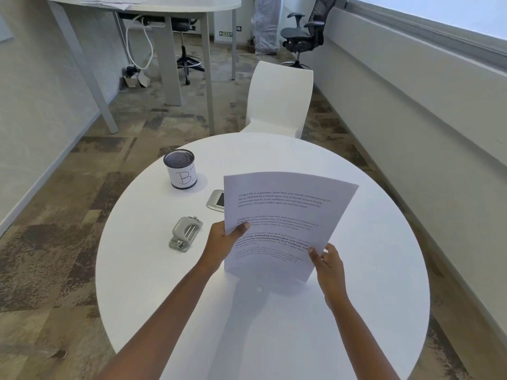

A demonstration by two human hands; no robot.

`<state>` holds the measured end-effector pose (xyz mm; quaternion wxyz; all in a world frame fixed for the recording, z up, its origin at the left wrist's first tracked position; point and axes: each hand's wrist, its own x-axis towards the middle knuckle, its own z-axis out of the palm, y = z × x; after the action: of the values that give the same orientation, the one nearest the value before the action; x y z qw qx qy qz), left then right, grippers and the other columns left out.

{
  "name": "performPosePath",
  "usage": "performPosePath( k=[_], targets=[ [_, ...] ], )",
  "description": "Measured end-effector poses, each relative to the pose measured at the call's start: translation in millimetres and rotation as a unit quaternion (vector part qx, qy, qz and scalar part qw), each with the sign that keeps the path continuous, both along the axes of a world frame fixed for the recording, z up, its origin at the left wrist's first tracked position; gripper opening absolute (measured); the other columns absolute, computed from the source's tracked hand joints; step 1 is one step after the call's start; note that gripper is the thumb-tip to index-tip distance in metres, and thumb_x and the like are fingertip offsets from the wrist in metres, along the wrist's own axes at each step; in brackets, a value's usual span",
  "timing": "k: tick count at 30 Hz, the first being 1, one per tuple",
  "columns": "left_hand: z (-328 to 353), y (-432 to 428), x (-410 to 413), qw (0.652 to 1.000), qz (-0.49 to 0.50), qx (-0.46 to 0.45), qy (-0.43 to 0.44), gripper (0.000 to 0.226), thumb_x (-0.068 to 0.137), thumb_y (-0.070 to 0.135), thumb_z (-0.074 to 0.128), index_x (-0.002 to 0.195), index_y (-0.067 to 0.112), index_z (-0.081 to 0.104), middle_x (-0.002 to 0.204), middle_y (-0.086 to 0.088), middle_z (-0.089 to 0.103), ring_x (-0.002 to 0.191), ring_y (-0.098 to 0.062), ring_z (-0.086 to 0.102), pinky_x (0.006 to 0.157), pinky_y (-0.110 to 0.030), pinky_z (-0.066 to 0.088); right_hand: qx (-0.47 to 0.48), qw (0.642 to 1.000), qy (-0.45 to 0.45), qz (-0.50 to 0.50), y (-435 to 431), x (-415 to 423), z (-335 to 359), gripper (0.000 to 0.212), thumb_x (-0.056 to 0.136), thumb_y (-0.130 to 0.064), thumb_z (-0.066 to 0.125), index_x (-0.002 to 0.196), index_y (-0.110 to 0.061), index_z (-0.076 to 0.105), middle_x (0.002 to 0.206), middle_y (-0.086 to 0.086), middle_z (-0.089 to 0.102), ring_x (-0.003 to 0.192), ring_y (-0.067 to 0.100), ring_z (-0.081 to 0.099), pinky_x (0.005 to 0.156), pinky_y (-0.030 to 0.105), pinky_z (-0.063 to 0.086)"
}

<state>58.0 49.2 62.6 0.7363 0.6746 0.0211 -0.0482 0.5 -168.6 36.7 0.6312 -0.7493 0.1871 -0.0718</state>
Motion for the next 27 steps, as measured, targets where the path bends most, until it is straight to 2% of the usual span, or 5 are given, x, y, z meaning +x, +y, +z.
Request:
performPosePath(
  k=[5,11,17,25,27],
  targets=[
    [2.1,-1.5,-0.4,0.999,0.022,-0.020,0.019,0.018,0.089,0.010,0.057,0.105,0.004,0.064,0.084,0.002,0.068,0.069,-0.006,0.067,0.065,-0.021,0.056,-0.013,0.998,0.067,-0.006,-7.7,-13.8,-18.4,0.033,0.089,-0.021,0.057,0.061,-0.012,0.042,0.062,0.002,0.043,0.060,0.018,0.035,0.057,0.029,0.026],
    [1.4,-0.2,-0.9,0.990,0.078,-0.102,0.056,0.015,0.091,0.009,0.055,0.089,0.020,0.064,0.085,0.006,0.069,0.067,-0.001,0.068,0.064,-0.022,0.055,0.187,0.977,0.101,-0.012,-11.1,-24.5,-24.6,0.015,0.091,-0.018,0.053,0.102,-0.011,0.060,0.100,0.007,0.065,0.092,0.022,0.061,0.088,0.035,0.047],
    [-6.8,-5.1,-10.4,0.962,0.129,-0.195,0.143,0.030,0.093,0.006,0.050,0.123,0.004,0.054,0.106,-0.005,0.064,0.094,-0.019,0.061,0.088,-0.036,0.047,0.436,0.896,0.033,-0.084,1.8,-24.8,-31.3,0.021,0.092,-0.005,0.048,0.107,-0.019,0.050,0.084,-0.002,0.076,0.076,0.014,0.072,0.065,0.026,0.060],
    [-36.2,-7.9,-26.2,0.921,0.115,-0.232,0.292,0.038,0.095,0.003,0.044,0.133,0.000,0.044,0.128,-0.021,0.056,0.099,-0.032,0.058,0.075,-0.042,0.051,0.237,0.958,0.154,-0.047,17.3,-35.4,-42.1,0.022,0.089,0.001,0.051,0.108,-0.009,0.056,0.101,0.009,0.064,0.088,0.025,0.061,0.077,0.039,0.052],
    [-42.5,-0.1,-29.3,0.916,0.113,-0.211,0.323,0.038,0.095,0.004,0.043,0.133,-0.001,0.043,0.104,-0.018,0.063,0.079,-0.026,0.058,0.054,-0.032,0.056,0.178,0.967,0.171,-0.063,11.7,-38.4,-43.7,0.024,0.089,0.003,0.049,0.110,-0.008,0.053,0.103,0.011,0.061,0.092,0.028,0.058,0.077,0.039,0.051]
  ],
)
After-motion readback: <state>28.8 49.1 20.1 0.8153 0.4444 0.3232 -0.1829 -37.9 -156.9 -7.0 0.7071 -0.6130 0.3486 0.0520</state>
